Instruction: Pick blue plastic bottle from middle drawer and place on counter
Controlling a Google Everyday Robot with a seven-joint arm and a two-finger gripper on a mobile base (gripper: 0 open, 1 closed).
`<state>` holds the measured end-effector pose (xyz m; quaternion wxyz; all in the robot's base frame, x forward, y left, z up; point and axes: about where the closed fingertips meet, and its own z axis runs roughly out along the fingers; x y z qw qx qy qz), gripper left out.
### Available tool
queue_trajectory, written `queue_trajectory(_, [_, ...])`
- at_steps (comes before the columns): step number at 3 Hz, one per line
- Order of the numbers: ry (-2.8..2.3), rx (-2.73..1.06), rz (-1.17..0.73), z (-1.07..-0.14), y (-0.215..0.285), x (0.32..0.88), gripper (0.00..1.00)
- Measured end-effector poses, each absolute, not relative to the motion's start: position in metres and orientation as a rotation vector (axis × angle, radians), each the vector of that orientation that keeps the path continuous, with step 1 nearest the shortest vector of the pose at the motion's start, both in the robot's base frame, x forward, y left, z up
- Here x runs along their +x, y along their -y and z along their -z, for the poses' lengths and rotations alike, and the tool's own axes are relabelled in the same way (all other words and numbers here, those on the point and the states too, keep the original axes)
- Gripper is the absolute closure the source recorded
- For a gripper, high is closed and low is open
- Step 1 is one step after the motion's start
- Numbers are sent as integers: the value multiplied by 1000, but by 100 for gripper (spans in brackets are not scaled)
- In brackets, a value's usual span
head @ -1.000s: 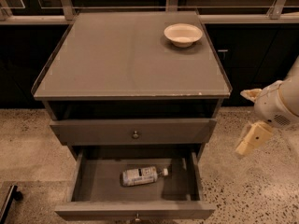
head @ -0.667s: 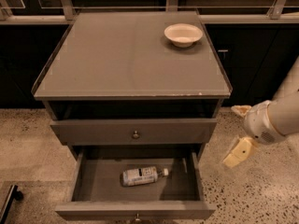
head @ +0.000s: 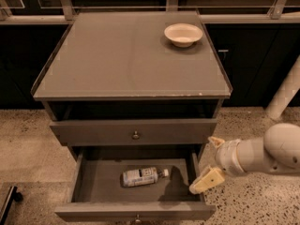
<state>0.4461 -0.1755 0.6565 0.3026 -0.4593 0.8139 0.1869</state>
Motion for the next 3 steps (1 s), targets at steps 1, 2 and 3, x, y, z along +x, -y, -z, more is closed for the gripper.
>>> queue_trajectory(1, [-2158,-1206,-500,-649,173,448,0])
queue_trajectory(2, [-2168,-1162,-507,-638,174,443,0])
queue_trajectory(3, [-2183,-1092,-551,-593,173,442,0])
